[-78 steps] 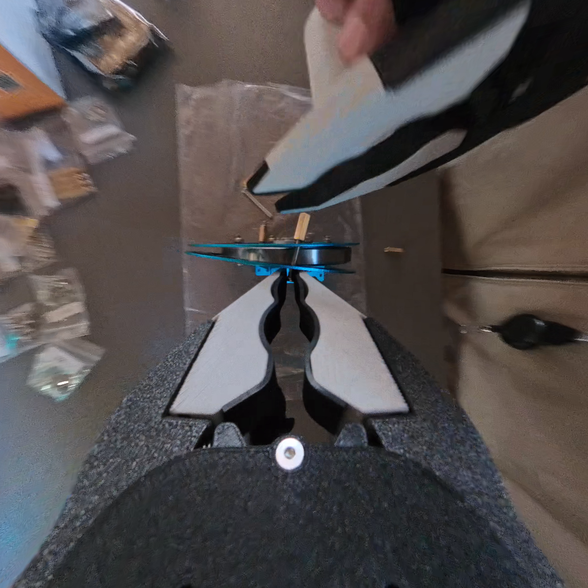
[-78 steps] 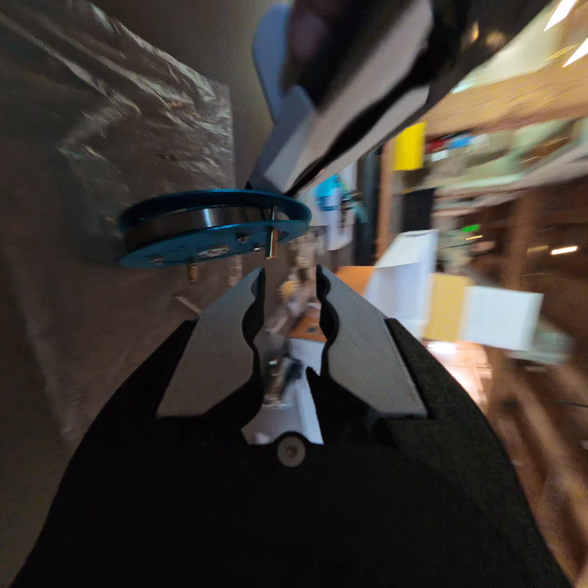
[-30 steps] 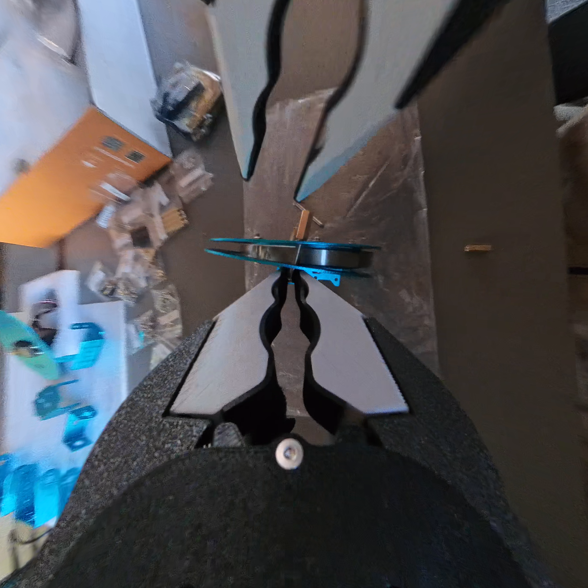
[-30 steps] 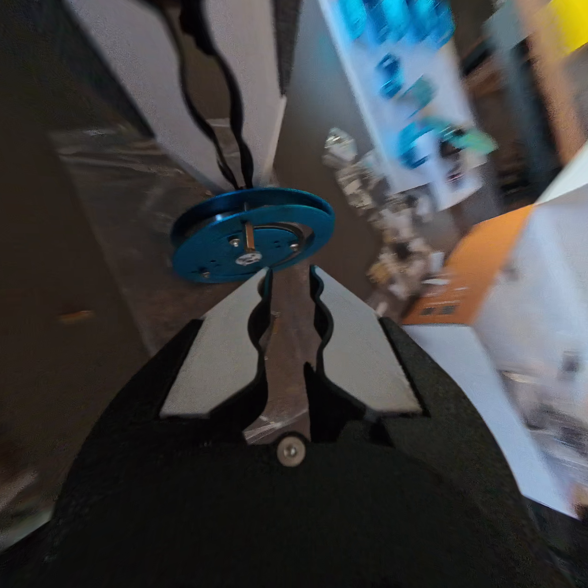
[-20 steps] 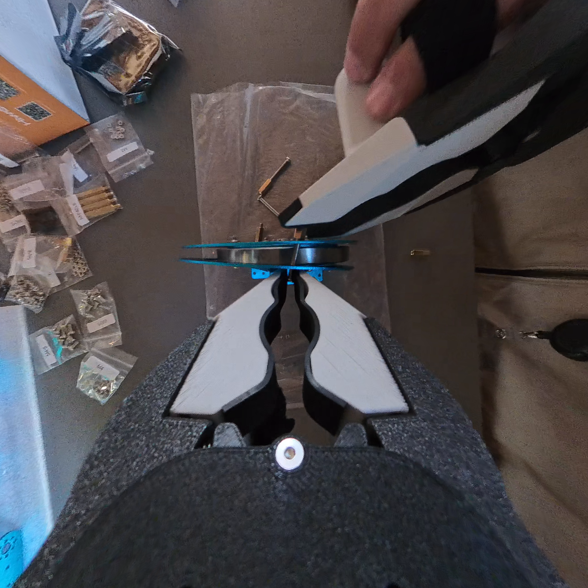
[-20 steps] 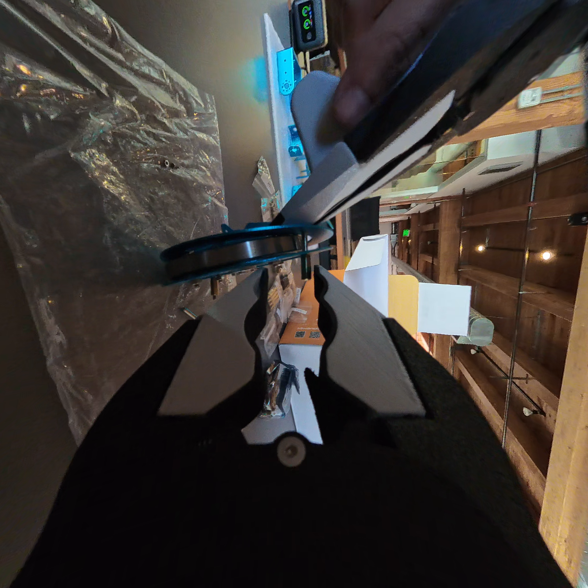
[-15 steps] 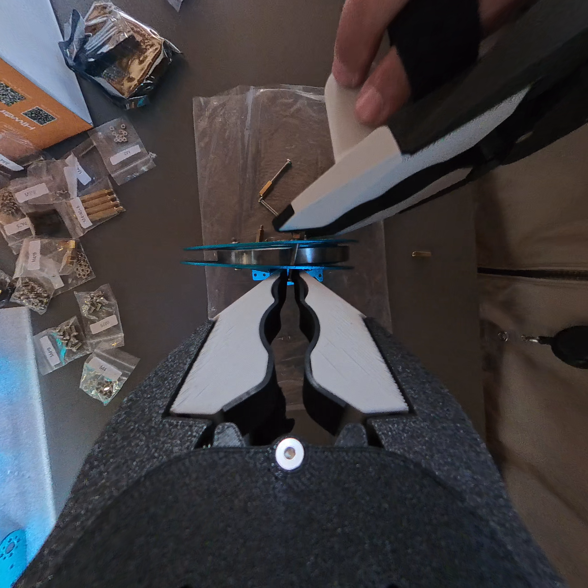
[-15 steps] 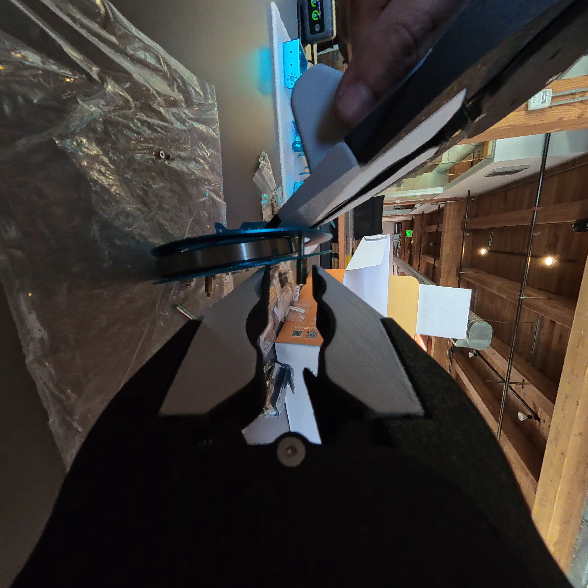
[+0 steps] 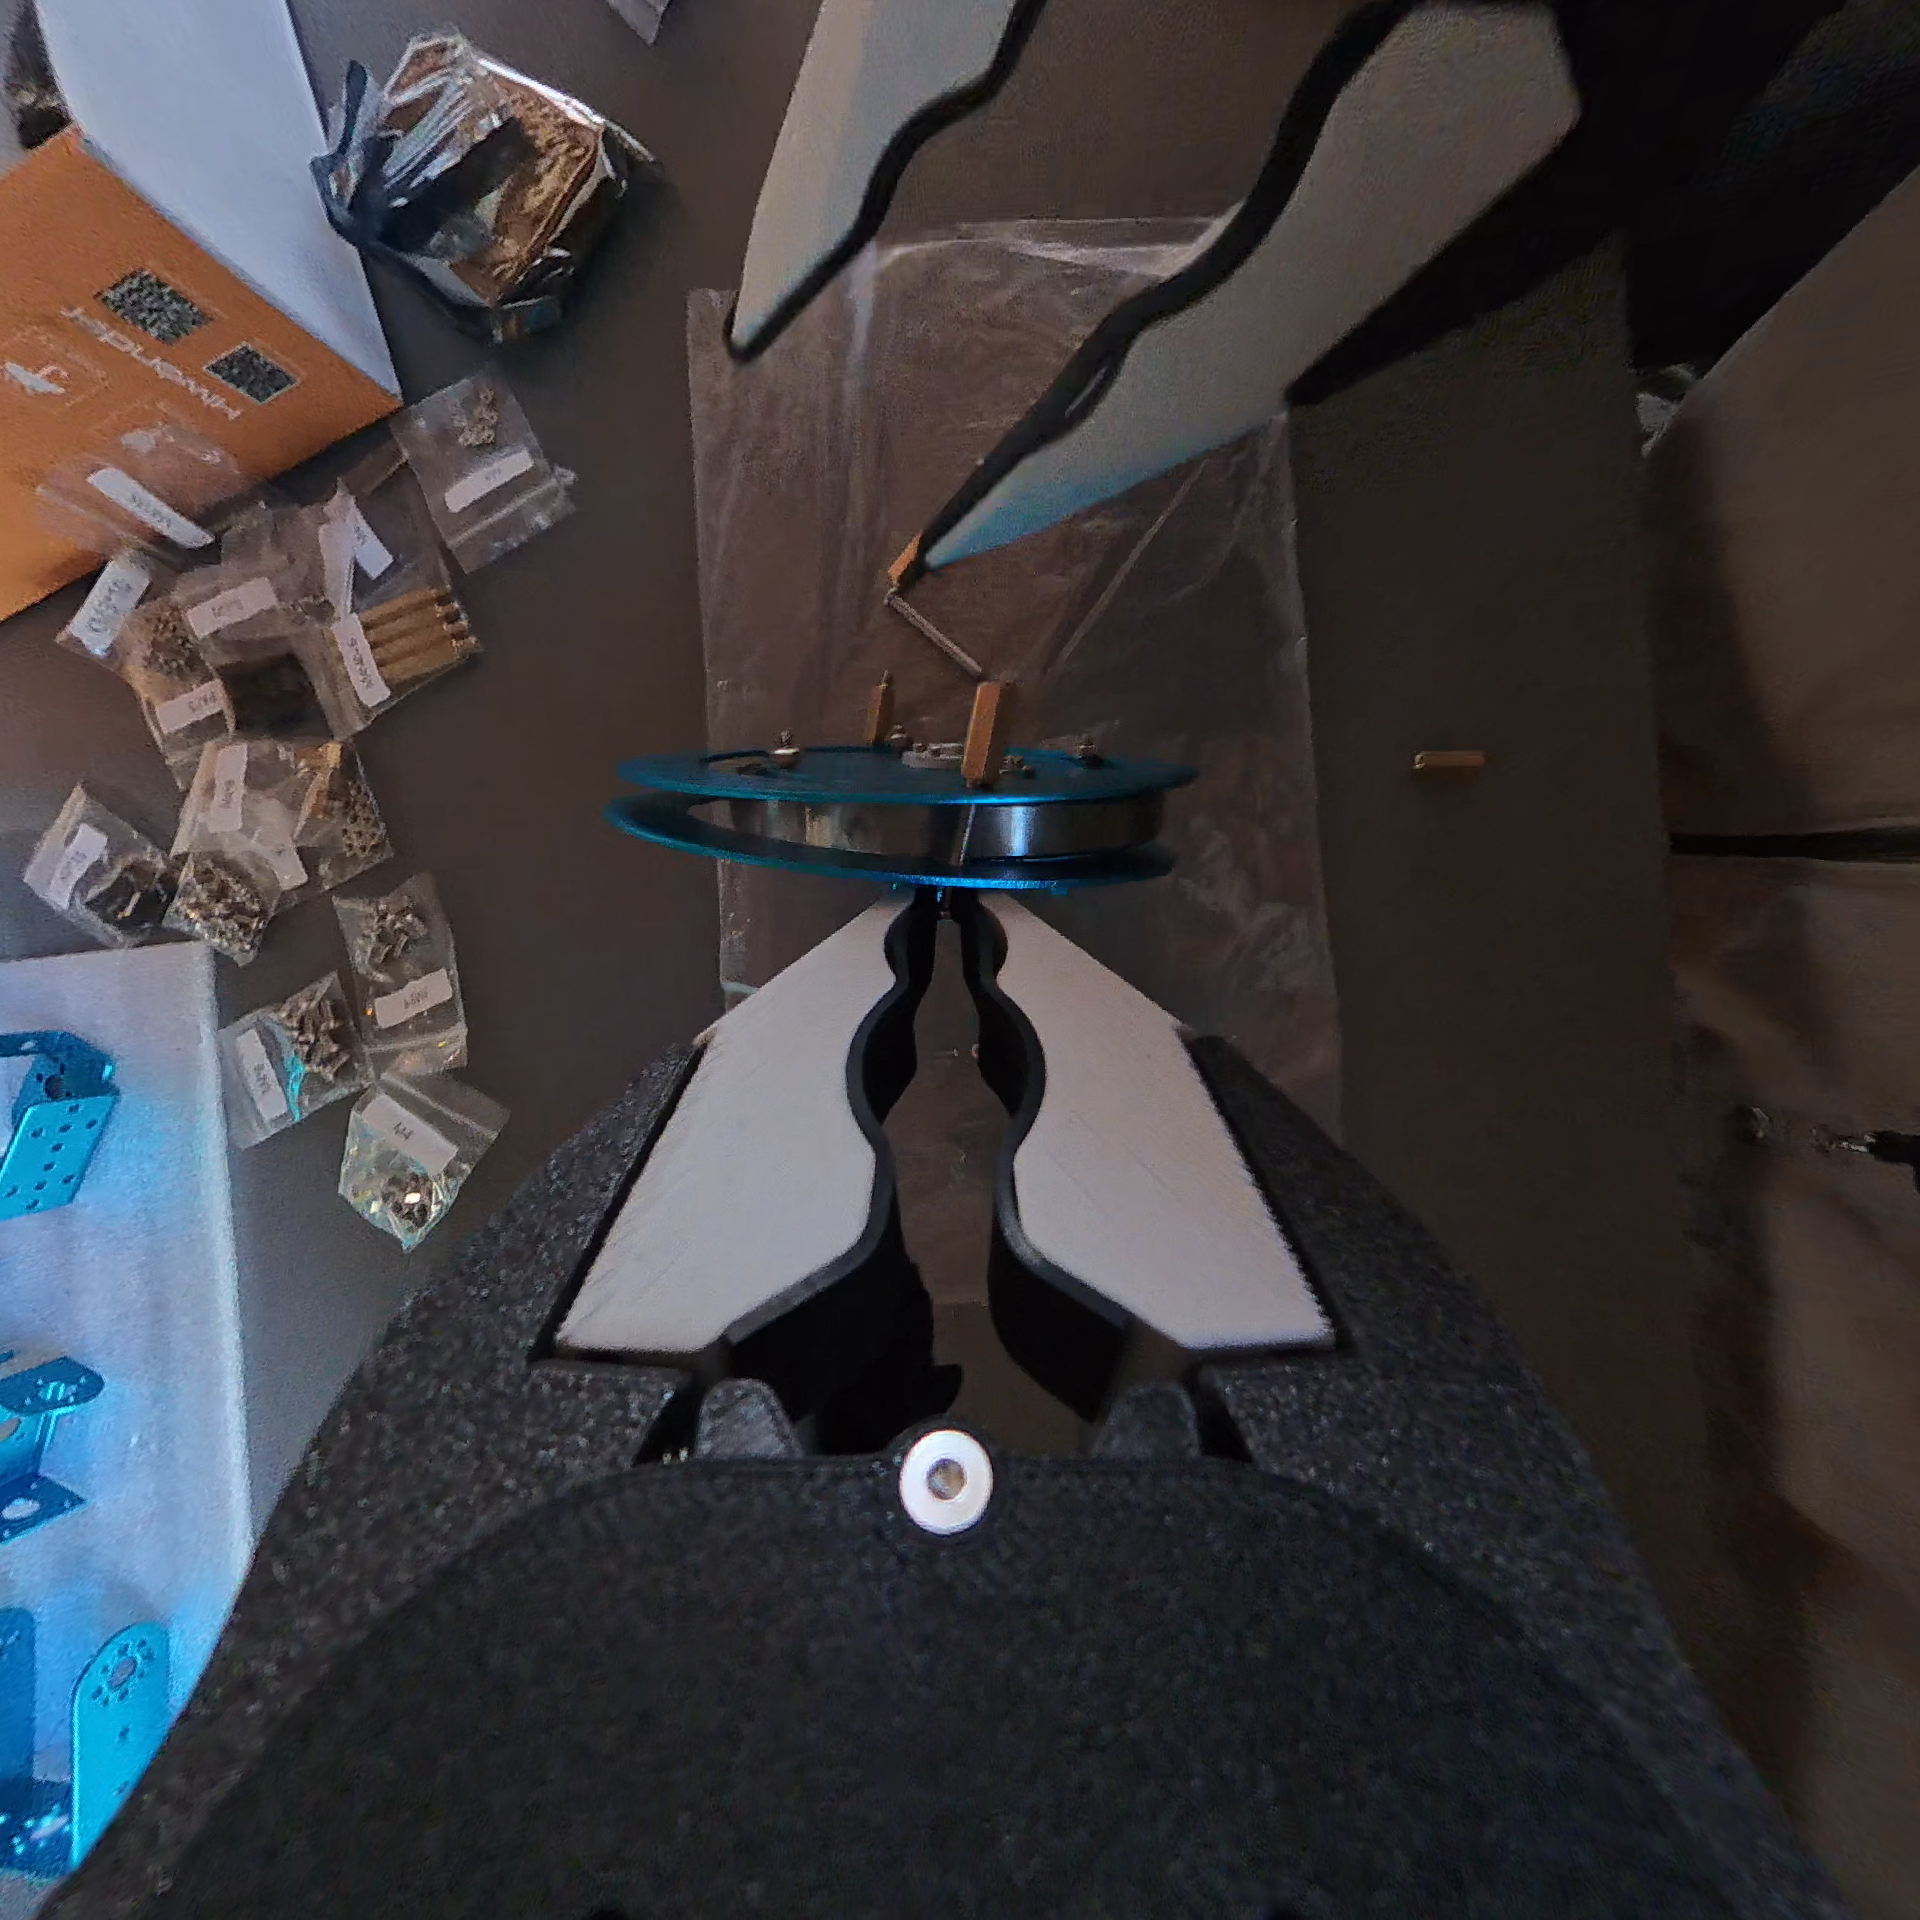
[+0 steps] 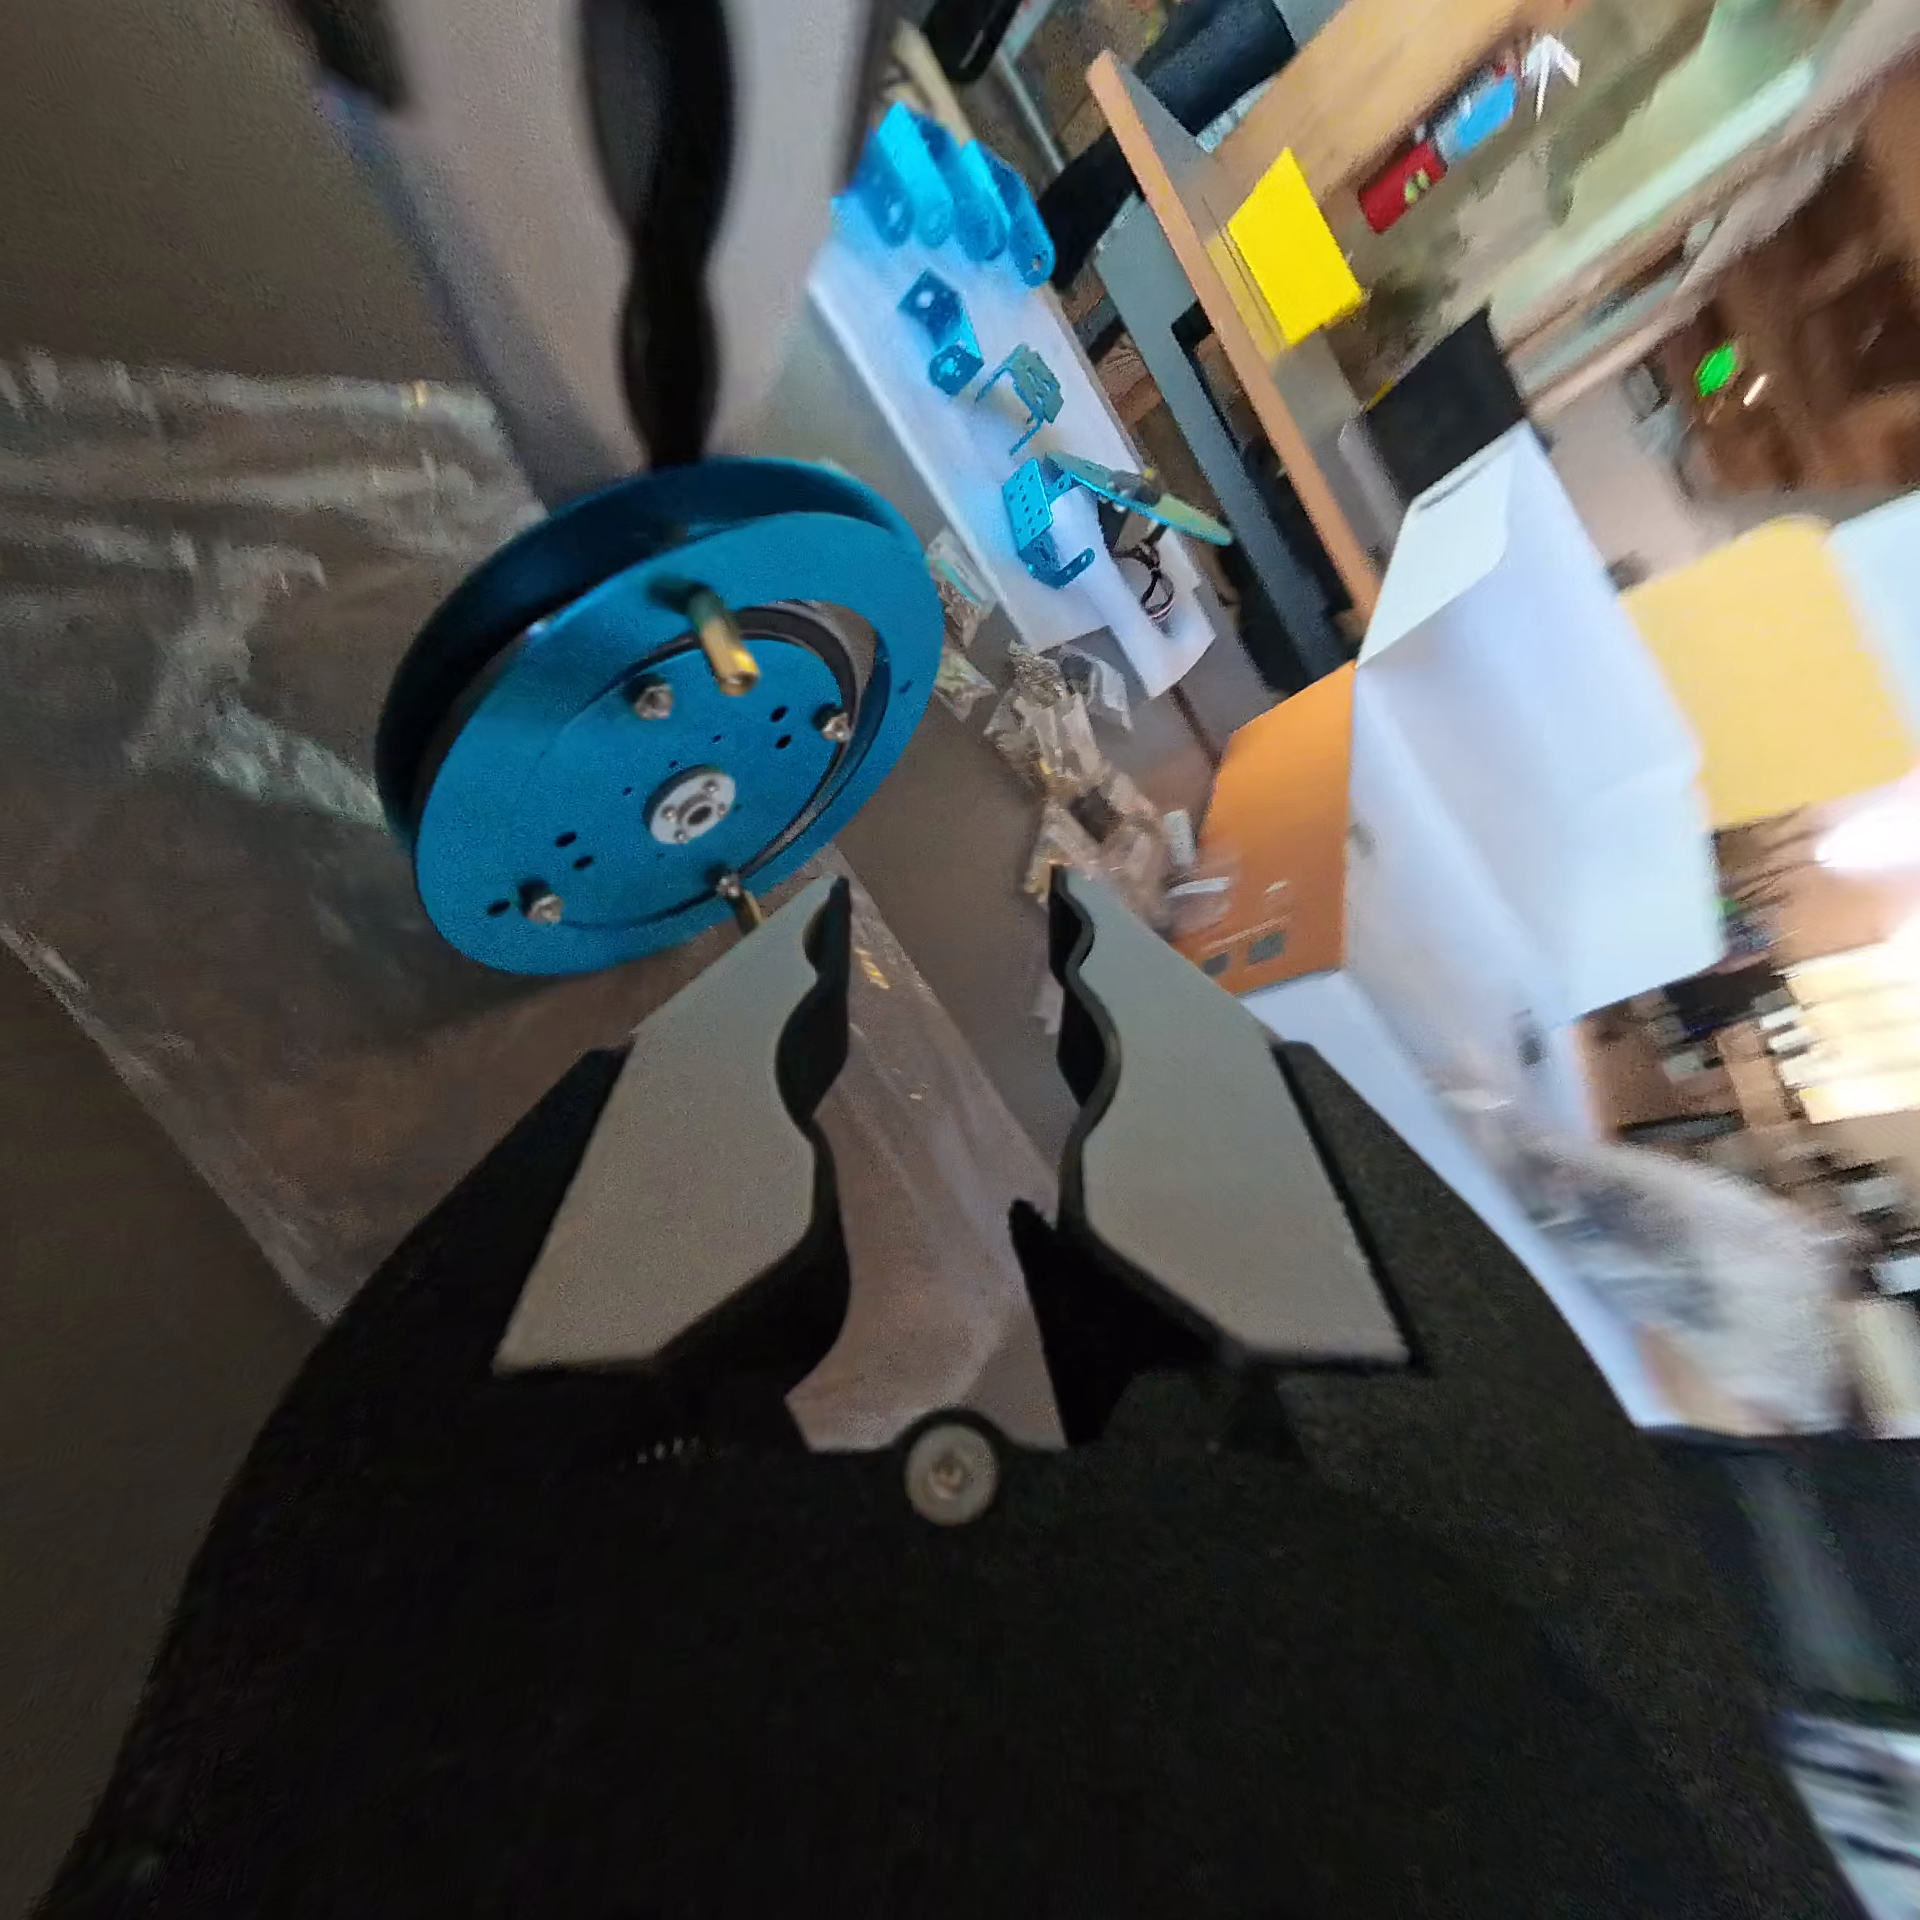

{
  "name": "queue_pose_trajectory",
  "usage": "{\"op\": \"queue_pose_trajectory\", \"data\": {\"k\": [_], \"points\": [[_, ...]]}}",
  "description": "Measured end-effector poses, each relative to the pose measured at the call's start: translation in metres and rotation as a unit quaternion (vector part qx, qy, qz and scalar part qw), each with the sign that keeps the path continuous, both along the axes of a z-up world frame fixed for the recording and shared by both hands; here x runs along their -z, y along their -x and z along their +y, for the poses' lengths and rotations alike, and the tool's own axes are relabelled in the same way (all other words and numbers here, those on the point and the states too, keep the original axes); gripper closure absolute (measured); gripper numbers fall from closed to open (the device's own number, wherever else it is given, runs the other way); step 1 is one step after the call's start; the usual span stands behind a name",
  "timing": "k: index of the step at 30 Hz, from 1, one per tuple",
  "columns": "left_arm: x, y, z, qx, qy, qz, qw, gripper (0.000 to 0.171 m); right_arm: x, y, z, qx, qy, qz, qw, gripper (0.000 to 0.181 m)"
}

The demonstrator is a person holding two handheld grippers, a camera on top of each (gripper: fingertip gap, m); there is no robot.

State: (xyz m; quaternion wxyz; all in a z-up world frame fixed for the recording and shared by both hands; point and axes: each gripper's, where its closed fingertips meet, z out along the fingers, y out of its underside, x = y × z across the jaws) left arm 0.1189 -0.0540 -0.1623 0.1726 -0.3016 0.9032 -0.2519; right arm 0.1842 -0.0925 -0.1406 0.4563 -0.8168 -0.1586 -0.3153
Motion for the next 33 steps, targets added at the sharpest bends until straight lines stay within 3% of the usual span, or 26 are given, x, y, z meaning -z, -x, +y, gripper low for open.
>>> {"op": "queue_pose_trajectory", "data": {"k": [3, 6, 13, 23, 33], "points": [[0.001, -0.002, 0.006, -0.016, 0.020, -0.007, 1.000, 0.169, -0.001, -0.001, 0.001, 0.013, -0.072, 0.135, 0.988, 0.144], [0.004, 0.000, 0.012, -0.015, 0.008, 0.000, 1.000, 0.169, -0.001, -0.004, 0.005, 0.025, -0.117, 0.193, 0.974, 0.148], [0.005, 0.000, 0.015, -0.018, 0.021, 0.005, 1.000, 0.169, 0.017, -0.012, 0.009, 0.046, -0.129, 0.203, 0.969, 0.151], [0.008, -0.002, 0.020, -0.023, 0.015, 0.007, 1.000, 0.169, 0.006, -0.020, 0.003, 0.050, -0.179, 0.238, 0.953, 0.158], [0.014, 0.000, 0.021, -0.023, 0.003, 0.013, 1.000, 0.169, 0.015, -0.016, 0.008, 0.057, -0.153, 0.222, 0.961, 0.158]]}}
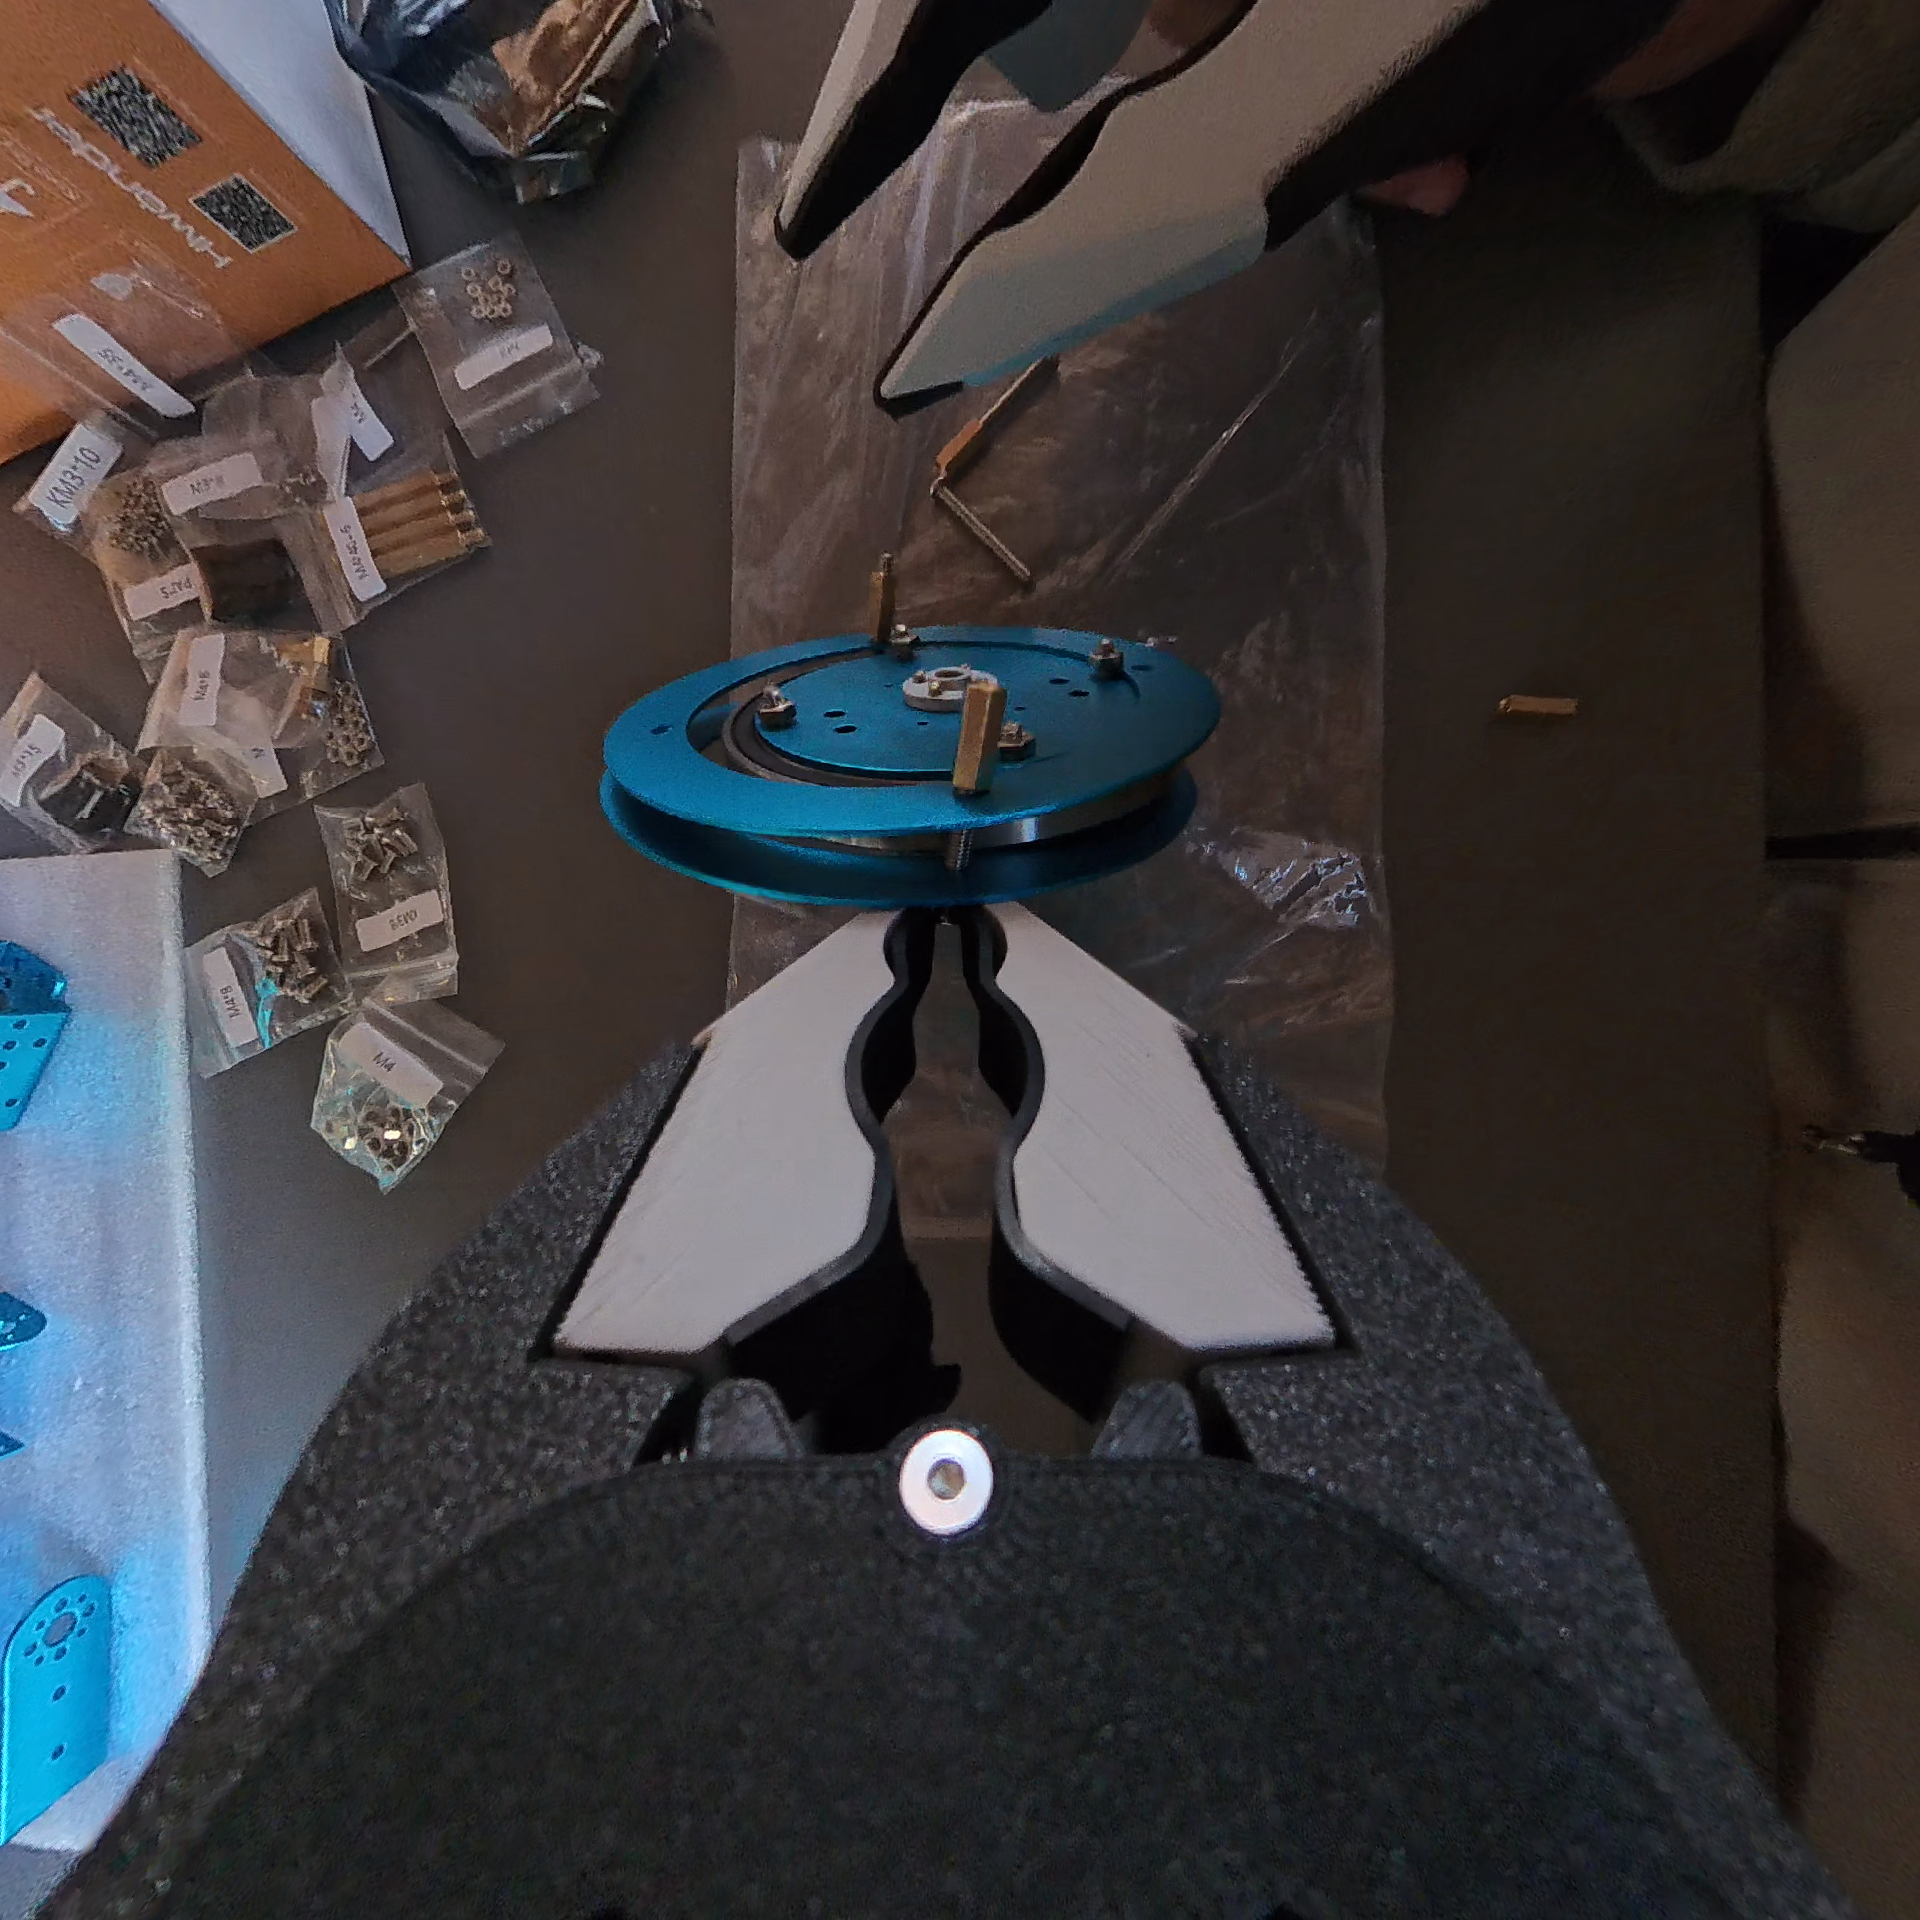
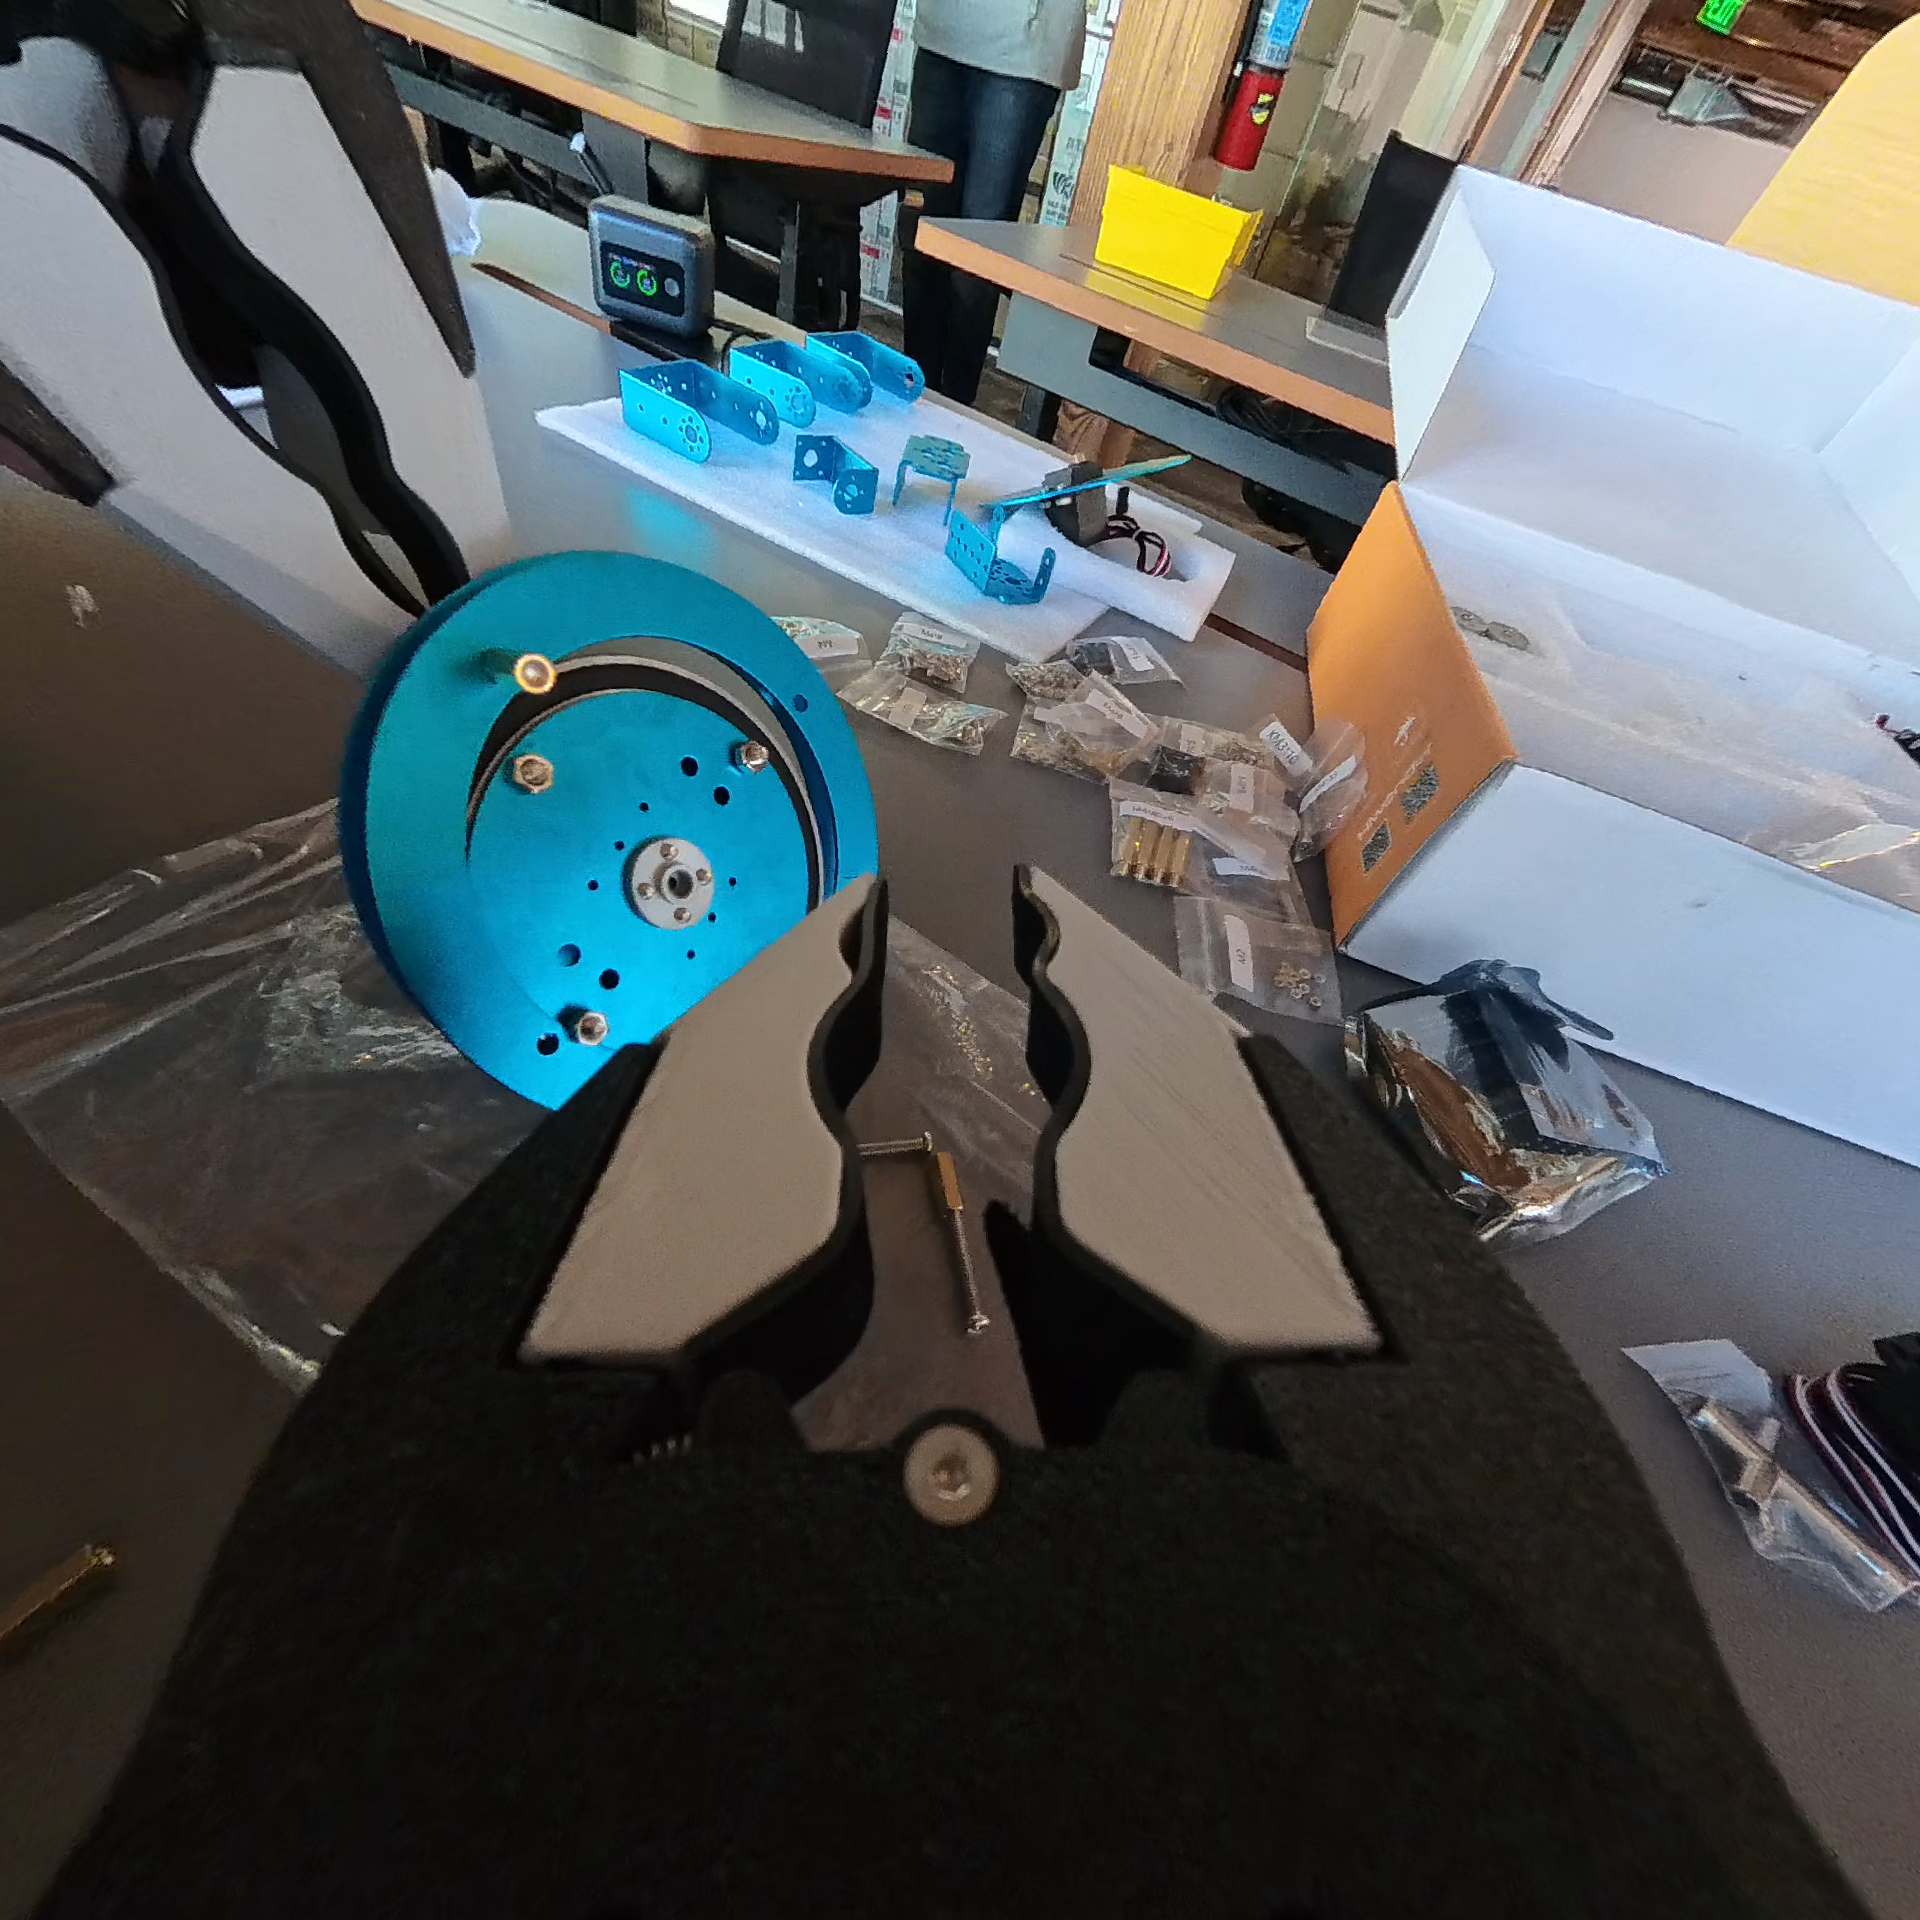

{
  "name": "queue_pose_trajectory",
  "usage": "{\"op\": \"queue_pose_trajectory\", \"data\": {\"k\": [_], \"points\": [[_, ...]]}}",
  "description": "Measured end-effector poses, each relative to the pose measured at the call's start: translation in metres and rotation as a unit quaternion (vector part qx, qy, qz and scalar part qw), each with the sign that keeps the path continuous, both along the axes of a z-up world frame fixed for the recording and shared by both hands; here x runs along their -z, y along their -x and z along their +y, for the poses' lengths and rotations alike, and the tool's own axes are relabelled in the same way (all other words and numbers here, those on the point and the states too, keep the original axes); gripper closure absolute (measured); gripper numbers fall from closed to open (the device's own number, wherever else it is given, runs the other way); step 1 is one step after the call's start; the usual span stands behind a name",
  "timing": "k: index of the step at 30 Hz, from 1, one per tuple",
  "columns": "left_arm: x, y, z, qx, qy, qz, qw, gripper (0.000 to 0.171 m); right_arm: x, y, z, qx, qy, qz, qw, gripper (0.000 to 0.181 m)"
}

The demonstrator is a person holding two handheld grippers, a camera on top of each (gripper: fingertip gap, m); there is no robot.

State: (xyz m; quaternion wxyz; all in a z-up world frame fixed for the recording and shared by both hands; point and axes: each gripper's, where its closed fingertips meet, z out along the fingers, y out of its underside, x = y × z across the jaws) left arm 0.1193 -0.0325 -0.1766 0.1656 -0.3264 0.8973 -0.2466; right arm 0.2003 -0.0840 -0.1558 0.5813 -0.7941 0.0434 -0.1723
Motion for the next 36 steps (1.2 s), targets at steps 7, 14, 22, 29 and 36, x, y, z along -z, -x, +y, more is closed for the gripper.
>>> {"op": "queue_pose_trajectory", "data": {"k": [7, 14, 22, 29, 36], "points": [[0.016, 0.019, 0.010, -0.030, 0.001, 0.018, 0.999, 0.169, 0.003, 0.003, 0.003, -0.006, 0.010, -0.008, 1.000, 0.158], [0.013, 0.023, 0.004, -0.047, 0.018, 0.003, 0.999, 0.169, 0.002, 0.006, 0.003, -0.015, 0.006, -0.007, 1.000, 0.158], [0.004, 0.021, -0.016, -0.081, 0.112, -0.026, 0.990, 0.169, 0.003, 0.007, 0.002, -0.017, 0.010, -0.013, 1.000, 0.158], [0.002, 0.017, -0.016, -0.105, 0.126, -0.036, 0.986, 0.169, 0.005, 0.010, 0.003, -0.030, 0.015, -0.010, 0.999, 0.158], [0.002, 0.019, -0.019, -0.105, 0.134, -0.033, 0.985, 0.169, 0.005, 0.010, 0.003, -0.026, 0.017, -0.018, 0.999, 0.158]]}}
